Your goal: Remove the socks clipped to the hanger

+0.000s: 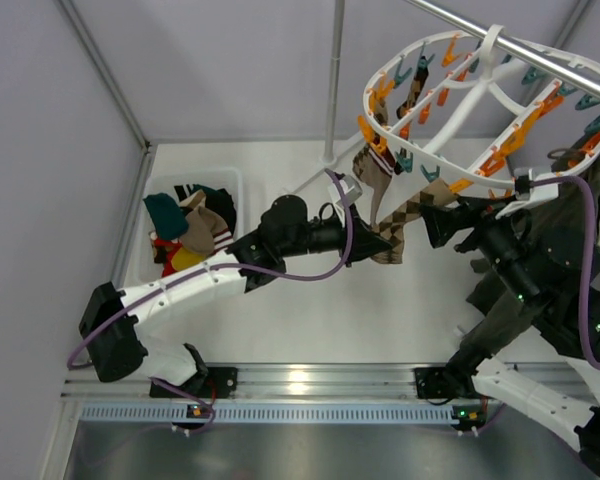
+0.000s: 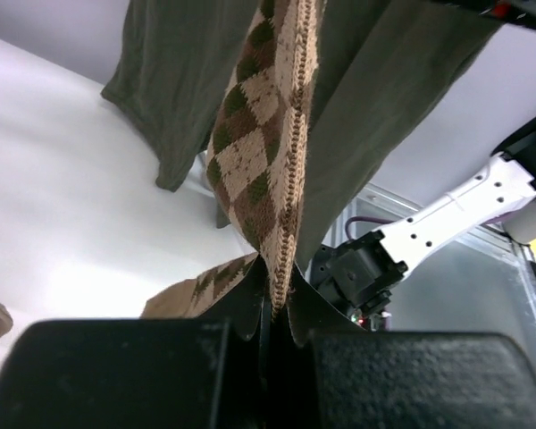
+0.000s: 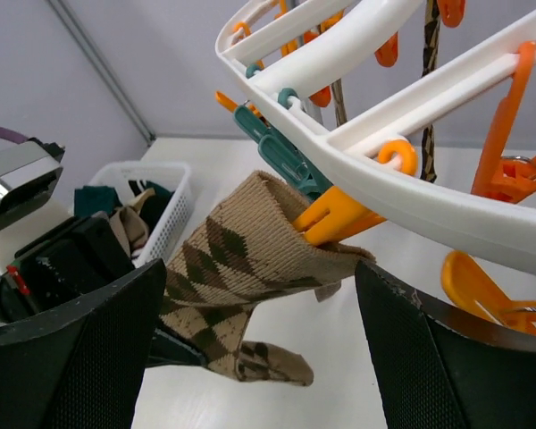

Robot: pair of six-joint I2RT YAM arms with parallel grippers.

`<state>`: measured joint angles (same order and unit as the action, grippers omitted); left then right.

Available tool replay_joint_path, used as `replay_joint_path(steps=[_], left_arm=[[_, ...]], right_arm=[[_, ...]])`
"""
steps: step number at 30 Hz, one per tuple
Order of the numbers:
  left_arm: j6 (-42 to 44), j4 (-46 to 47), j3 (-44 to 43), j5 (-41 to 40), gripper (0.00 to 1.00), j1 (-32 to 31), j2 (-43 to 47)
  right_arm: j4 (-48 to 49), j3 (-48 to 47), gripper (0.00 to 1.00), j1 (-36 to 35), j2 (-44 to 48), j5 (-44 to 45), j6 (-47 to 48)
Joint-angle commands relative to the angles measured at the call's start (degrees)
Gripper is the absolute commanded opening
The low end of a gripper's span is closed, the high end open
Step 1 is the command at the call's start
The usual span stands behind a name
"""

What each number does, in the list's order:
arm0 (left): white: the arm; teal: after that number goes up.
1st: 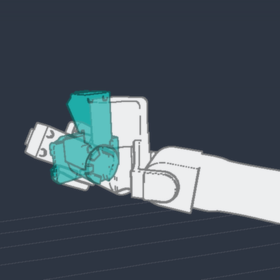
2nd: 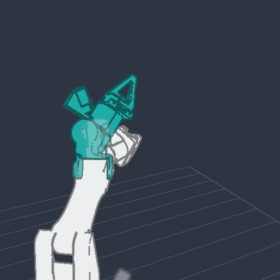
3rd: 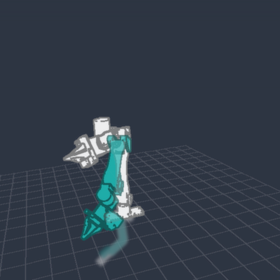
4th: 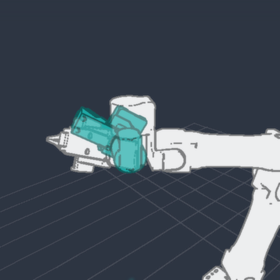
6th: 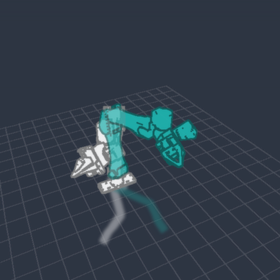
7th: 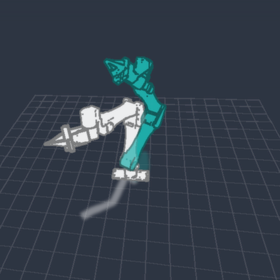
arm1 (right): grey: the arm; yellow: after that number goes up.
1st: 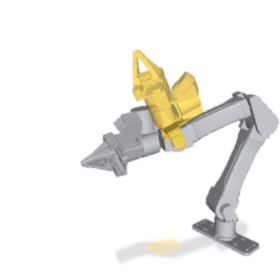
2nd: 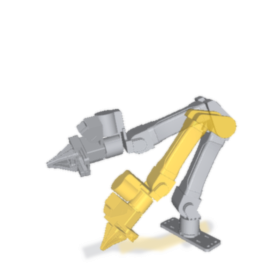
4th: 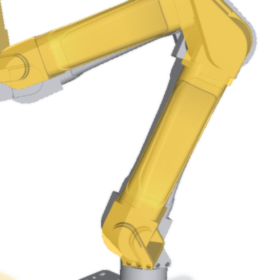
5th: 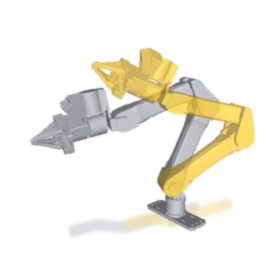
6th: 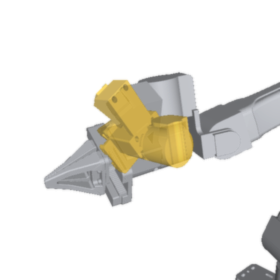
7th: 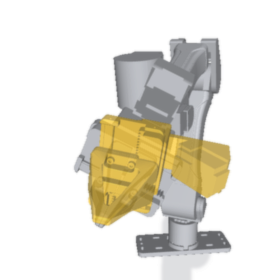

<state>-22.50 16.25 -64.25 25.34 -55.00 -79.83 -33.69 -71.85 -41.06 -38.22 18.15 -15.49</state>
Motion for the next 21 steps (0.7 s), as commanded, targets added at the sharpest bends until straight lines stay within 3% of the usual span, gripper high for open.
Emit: replay_joint_path(steps=[1, 10, 21], left_arm=[[-2.72, 2.73, -0.17, 2.95, 0.0, 0.51, 3.19], [-5.79, 2.73, -0.35, 3.13, 0.0, 1.65, 3.54], [-10.63, 2.73, -0.18, 2.52, 0.0, 3.85, 6.0]], right_arm=[[10.57, 2.15, 0.82, 0.8, 3.14, 2.85, -2.26], [15.66, 5.85, 0.77, 0.8, 4.64, 9.7, -7.71], [23.31, 12.17, 0.71, 0.8, 5.52, 9.09, -18.42]])
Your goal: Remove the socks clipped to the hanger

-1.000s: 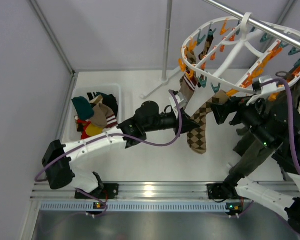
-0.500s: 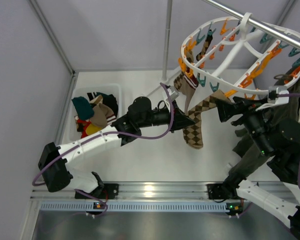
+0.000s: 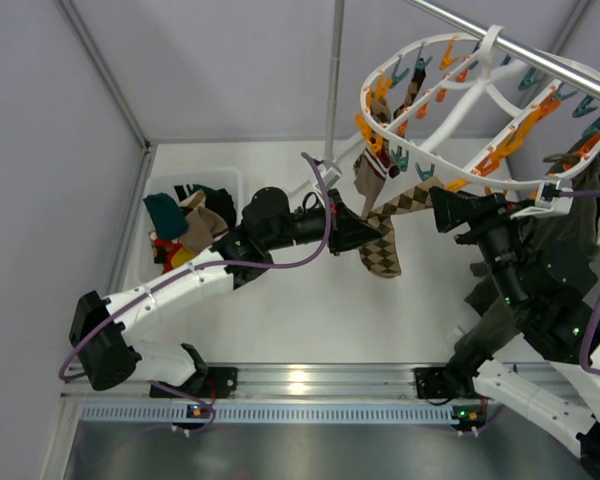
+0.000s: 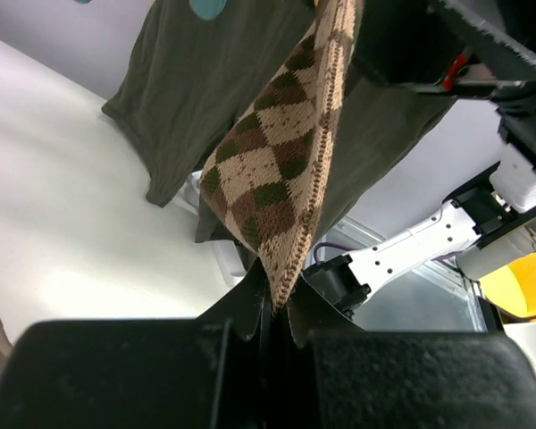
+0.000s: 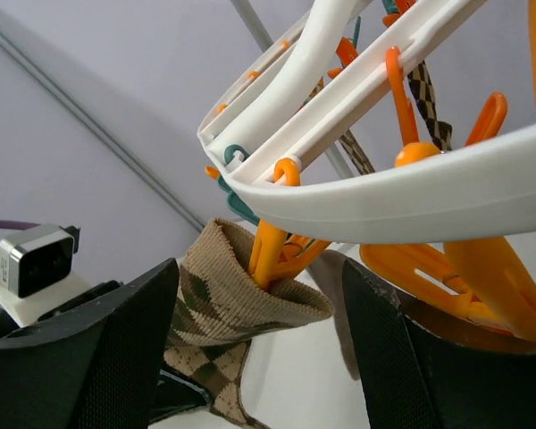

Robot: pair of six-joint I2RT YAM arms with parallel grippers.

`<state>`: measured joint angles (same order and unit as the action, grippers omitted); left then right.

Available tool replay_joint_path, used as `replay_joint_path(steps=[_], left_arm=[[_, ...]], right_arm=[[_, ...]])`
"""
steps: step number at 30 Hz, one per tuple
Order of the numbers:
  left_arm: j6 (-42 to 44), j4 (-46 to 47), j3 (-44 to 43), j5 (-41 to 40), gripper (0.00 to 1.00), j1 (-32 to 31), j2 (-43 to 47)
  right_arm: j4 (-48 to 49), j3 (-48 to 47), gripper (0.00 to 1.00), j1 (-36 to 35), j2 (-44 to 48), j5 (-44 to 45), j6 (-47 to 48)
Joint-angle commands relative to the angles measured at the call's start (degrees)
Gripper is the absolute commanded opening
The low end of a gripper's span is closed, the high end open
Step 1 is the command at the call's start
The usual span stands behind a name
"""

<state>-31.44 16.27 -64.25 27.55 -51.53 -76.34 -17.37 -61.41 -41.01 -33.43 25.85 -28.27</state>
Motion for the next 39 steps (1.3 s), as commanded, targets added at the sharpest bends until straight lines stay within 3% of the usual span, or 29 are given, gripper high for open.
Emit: replay_joint_path(steps=[1, 12, 23, 30, 39], left_arm=[[-1.87, 2.71, 0.0, 0.31, 0.0, 0.46, 2.59], [-2.48, 2.71, 0.0, 2.07, 0.0, 0.46, 1.98], [-3.27, 2.71, 0.18, 3.21, 0.0, 0.46, 2.07], [-3.71, 2.8, -0.17, 4.26, 0.0, 0.46, 2.42], [-3.89, 2.8, 0.09, 4.71, 0.0, 0.38, 2.33]], right_arm=[[8.13, 2.69, 0.7, 0.76, 1.0, 1.66, -6.35], [23.76, 10.34, 0.67, 0.85, 3.02, 0.61, -7.41], [29.66, 13.77, 0.63, 2.43, 2.67, 4.56, -4.34], [32.38, 13.51, 0.61, 4.19, -0.14, -0.62, -1.88], [33.89, 13.33, 0.49, 6.74, -0.59, -3.08, 0.68]])
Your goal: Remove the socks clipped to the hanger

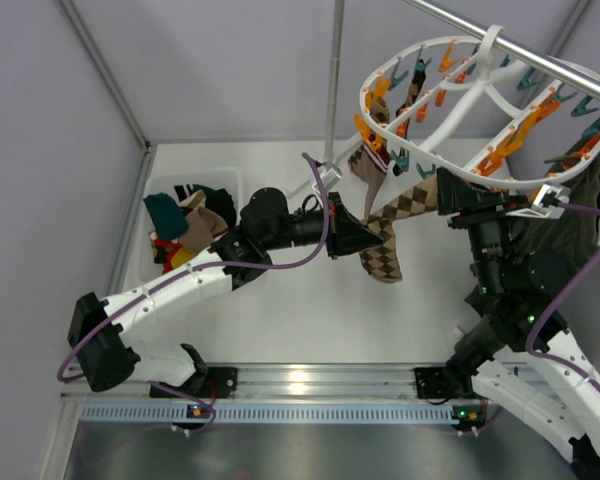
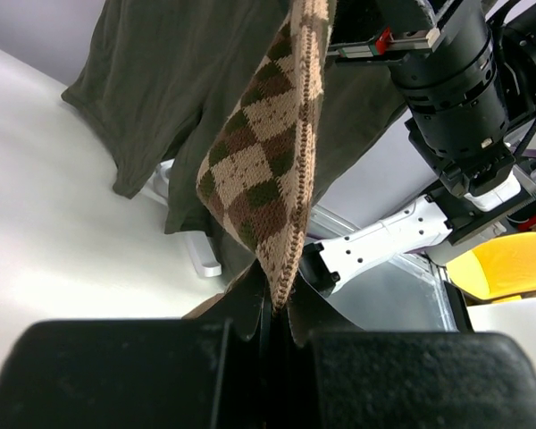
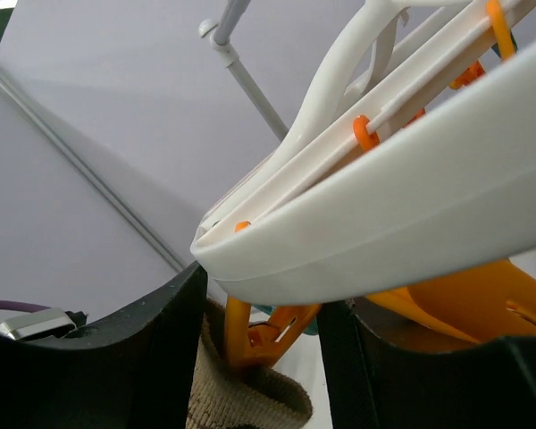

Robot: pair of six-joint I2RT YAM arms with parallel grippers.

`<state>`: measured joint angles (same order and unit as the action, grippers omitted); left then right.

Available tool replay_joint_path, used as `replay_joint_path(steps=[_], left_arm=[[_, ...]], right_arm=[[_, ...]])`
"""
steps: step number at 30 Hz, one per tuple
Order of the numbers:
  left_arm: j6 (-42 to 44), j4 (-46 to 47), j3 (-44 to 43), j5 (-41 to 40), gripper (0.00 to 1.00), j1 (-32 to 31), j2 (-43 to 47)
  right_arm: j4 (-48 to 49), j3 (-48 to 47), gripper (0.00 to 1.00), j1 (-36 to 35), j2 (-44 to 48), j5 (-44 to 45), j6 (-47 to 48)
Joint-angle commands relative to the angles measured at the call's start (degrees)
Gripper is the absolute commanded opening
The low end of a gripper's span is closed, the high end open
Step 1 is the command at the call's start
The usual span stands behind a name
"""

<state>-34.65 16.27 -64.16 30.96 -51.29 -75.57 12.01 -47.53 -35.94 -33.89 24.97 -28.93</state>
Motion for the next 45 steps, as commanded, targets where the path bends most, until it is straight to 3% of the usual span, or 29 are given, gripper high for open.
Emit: replay_joint_path(steps=[1, 3, 11, 13, 16, 17, 18, 31, 32, 35, 37, 38, 39, 45], left_arm=[[-0.59, 2.71, -0.09, 1.21, 0.0, 0.22, 1.48], [-0.59, 2.71, -0.17, 1.3, 0.0, 0.13, 1.22], [-0.33, 2.71, -0.35, 0.77, 0.0, 0.22, 0.51], [-0.33, 2.71, -0.26, 0.59, 0.0, 0.13, 0.34], [0.02, 2.71, 0.35, -0.28, 0.0, 0.22, 0.16], [0.29, 2.71, 1.05, -0.55, 0.0, 0.22, 0.16], [0.38, 2.71, 1.49, -1.33, 0.0, 0.22, 0.16], [0.29, 2.45, 9.05, -4.86, 0.0, 3.74, 1.65], [0.72, 1.84, 9.05, -6.08, 0.0, 4.09, 3.22], [4.32, -8.41, 7.83, -14.4, 0.0, 4.53, 6.73], [6.0, -14.66, 6.33, -29.32, 0.0, 4.53, 8.15], [6.0, -21.04, 5.98, -39.65, 0.0, 4.88, 9.12], [5.65, -23.28, 5.8, -42.71, 0.0, 5.49, 9.56], [3.89, -33.75, 4.23, -46.6, 0.0, 19.01, 11.41]], right_arm=[[4.08, -0.55, 0.48, 2.01, 0.05, -2.47, 1.33], [3.72, -0.64, 0.36, 2.72, -0.04, -2.91, 1.33], [2.76, 0.24, 0.32, 3.77, -0.3, -4.32, 0.98], [2.32, 0.07, 0.24, 3.86, -0.3, -4.32, 0.81], [1.88, -0.11, 0.19, 4.04, -0.3, -4.67, 0.8], [1.7, -0.11, 0.14, 4.04, -0.3, -4.67, 0.8], [1.35, -0.28, 0.0, 4.04, -0.21, -4.67, 0.89], [-3.13, -1.6, 0.0, 4.48, 0.49, -3.17, 0.28], [-3.31, -1.34, 0.02, 4.39, 0.49, -3.17, 0.19], [-4.71, -1.16, 0.28, 4.39, 1.02, -2.82, -0.78], [-5.24, -0.9, 0.36, 4.48, 1.63, -3.17, -0.87], [-5.68, -0.81, 0.45, 4.48, 2.07, -3.35, -0.78], [-6.12, -0.81, 0.5, 4.48, 2.16, -3.7, -0.87], [-11.64, -2.3, 0.96, 4.48, 3.48, -5.98, 0.1]])
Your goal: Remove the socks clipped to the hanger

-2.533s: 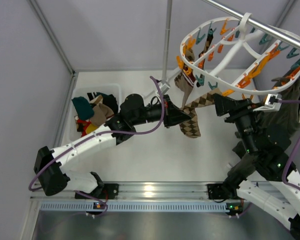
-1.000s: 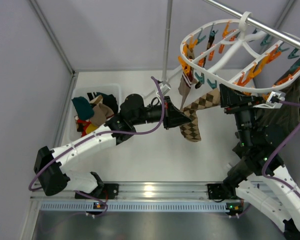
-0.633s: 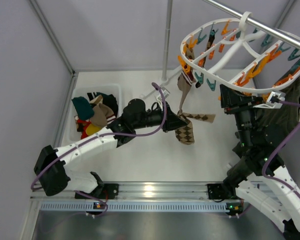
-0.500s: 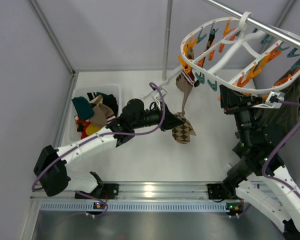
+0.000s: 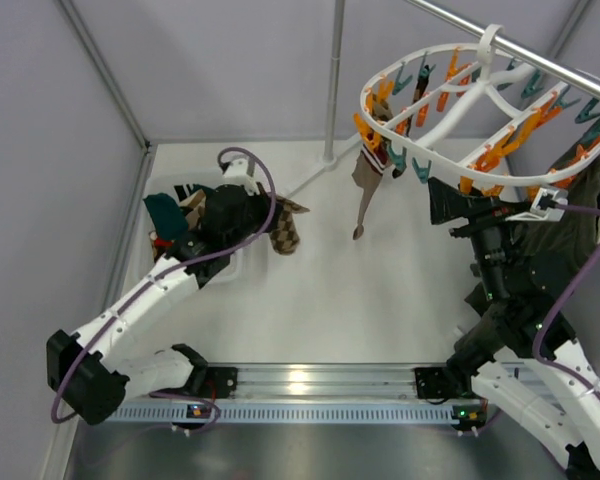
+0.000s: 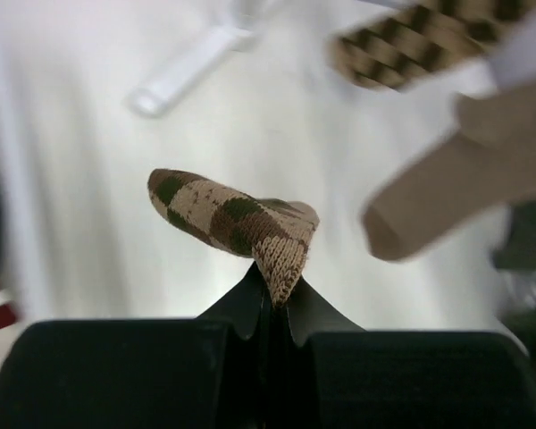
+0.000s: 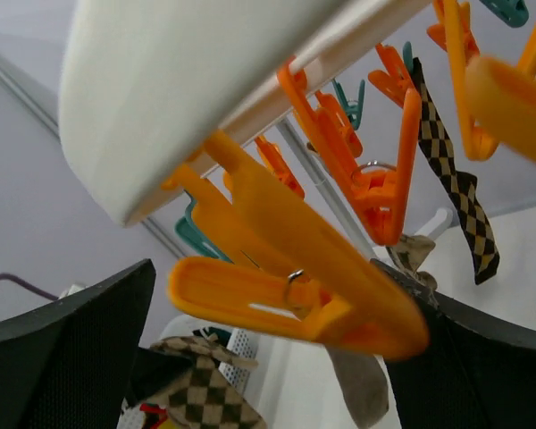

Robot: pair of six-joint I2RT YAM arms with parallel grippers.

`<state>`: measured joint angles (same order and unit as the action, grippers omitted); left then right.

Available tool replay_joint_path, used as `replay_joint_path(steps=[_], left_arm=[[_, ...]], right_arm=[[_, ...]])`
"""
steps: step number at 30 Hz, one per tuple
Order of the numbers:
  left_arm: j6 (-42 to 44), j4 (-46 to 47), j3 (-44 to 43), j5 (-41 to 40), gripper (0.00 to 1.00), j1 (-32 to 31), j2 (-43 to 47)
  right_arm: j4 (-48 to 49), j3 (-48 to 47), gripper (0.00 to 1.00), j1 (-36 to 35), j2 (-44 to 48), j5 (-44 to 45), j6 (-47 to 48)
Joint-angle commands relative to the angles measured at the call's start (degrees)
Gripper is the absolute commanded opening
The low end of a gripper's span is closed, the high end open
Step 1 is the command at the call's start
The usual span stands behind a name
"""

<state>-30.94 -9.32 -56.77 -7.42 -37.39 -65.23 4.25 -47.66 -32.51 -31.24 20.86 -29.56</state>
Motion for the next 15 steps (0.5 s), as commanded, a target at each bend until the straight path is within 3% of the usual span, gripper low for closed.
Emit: replay_joint_path(steps=[1, 4, 10, 15], left_arm=[[0.44, -8.95, -3.52, -7.96, 0.0, 6.78, 1.07], [0.7, -12.03, -5.45, -7.08, 0.0, 15.56, 1.34], [3.25, -19.23, -12.12, -12.44, 0.0, 23.48, -0.59], [3.43, -21.61, -14.77, -12.36, 0.0, 30.08, -4.98]], right_arm=[[-4.16, -2.26, 0.98, 1.05, 1.1, -2.49, 0.82], [-8.29, -3.05, 0.99, 0.96, 1.8, -6.17, 1.44], [-18.81, -4.9, 0.99, 0.96, 2.15, -12.59, 2.66], [-22.97, -5.08, 0.99, 1.05, 3.12, -18.82, 3.63]])
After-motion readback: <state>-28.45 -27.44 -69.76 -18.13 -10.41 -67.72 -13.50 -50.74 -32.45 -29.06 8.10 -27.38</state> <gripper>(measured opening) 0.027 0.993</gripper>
